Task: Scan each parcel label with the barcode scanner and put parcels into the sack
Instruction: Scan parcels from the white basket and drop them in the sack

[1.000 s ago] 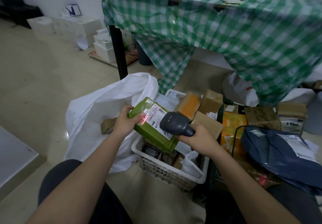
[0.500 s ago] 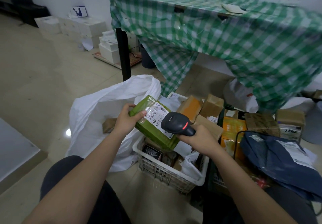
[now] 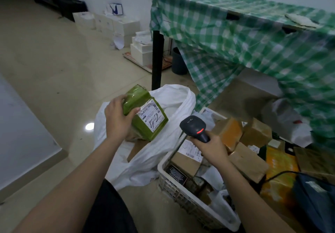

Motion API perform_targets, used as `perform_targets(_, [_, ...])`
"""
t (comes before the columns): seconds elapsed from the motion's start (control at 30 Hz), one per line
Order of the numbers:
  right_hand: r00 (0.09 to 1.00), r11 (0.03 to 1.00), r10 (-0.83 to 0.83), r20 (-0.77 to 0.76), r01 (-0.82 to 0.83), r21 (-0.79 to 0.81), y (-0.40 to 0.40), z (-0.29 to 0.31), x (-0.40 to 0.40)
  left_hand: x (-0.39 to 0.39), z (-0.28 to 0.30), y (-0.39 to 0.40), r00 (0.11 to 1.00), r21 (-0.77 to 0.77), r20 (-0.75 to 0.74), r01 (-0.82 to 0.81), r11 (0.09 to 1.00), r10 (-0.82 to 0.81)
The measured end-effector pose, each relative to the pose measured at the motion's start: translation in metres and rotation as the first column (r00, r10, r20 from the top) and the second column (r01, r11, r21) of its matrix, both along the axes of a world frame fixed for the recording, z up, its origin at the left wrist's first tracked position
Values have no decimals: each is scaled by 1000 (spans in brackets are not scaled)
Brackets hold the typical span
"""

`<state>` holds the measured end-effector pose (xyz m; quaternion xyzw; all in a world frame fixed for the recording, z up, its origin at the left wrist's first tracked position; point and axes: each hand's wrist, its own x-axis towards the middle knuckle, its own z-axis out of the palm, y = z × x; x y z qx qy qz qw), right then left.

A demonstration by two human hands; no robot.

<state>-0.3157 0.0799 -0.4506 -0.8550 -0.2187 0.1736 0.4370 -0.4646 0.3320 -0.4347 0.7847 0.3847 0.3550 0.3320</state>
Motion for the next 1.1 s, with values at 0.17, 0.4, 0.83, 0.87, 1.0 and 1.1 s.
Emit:
perform_targets(0.17, [1000,999,1,-20,-1,-37,28,-14,20,44,-25,27,992,150,-119,53,987,-35])
perform_targets(0.4, [998,999,-3,-64,0,-44,30,-27,39,84,-97,26,693,-242,-563,382,892,-450])
perform_targets(0.83, [982,989,-146,-120,143,-31,-52,-24,36,103,-65,-65,850,-255,-102,479,840,-516])
perform_targets(0.87, [979,987,-158,-130,155,-30,-62,-22,35,107,-65,-77,844,-255,-94,493,832,-529])
perform_targets(1.0, [965,975,-222,-143,222,-17,-95,-18,33,119,-67,-115,797,-265,-140,542,798,-588])
perform_targets(1.1, [954,970,-238,-180,243,2,-111,-21,30,121,-90,-131,727,-303,-238,575,760,-644])
